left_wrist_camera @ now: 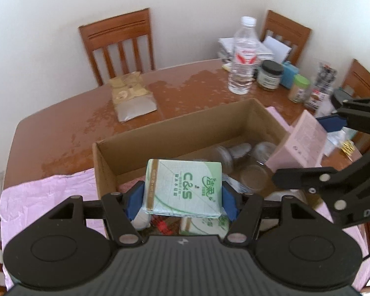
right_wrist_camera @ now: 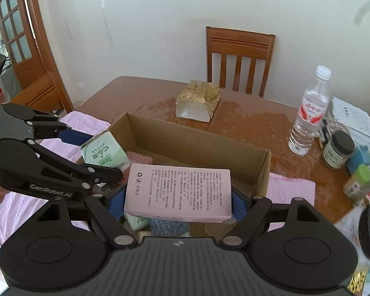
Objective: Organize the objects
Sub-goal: 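Carry the pink box and tissue pack into the cardboard box and open both tools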
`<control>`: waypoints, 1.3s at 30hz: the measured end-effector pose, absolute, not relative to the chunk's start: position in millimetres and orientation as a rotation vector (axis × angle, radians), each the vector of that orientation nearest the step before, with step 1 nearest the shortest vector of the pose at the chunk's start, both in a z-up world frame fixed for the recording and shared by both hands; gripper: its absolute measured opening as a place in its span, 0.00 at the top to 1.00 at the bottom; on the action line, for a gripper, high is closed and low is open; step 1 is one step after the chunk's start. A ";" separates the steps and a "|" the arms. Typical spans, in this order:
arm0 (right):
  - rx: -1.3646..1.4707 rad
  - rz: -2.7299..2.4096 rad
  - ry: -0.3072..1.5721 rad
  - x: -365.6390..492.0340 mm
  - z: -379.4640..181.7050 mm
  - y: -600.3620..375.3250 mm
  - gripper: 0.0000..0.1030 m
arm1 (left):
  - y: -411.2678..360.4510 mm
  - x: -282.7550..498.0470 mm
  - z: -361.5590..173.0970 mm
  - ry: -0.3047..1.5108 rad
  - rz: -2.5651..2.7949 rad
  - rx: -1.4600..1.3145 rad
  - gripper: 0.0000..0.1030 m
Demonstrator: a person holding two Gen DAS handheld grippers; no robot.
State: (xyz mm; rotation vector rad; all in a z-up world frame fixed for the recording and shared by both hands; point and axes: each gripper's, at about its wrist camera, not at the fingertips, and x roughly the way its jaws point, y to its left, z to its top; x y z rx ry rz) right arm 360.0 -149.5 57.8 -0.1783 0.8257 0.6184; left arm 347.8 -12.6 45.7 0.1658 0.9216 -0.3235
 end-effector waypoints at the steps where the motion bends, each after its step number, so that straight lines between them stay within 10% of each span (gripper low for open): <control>1: -0.179 0.624 0.826 363.4 57.0 -149.3 0.18 | -11.9 351.1 44.0 0.925 -0.314 0.160 0.38; 4: -0.188 0.631 0.829 374.9 54.1 -148.3 0.17 | -9.6 361.2 38.5 0.926 -0.267 0.158 0.35; 7: -0.197 0.639 0.834 383.6 52.2 -146.7 0.17 | -3.1 370.0 33.5 0.945 -0.185 0.125 0.04; 34: -0.262 0.600 0.920 447.7 25.2 -97.4 0.17 | 32.7 315.0 49.3 0.785 -0.089 0.106 0.01; 39: -0.277 0.571 0.920 457.7 18.8 -86.2 0.04 | 41.5 307.5 48.4 0.778 -0.069 0.099 0.01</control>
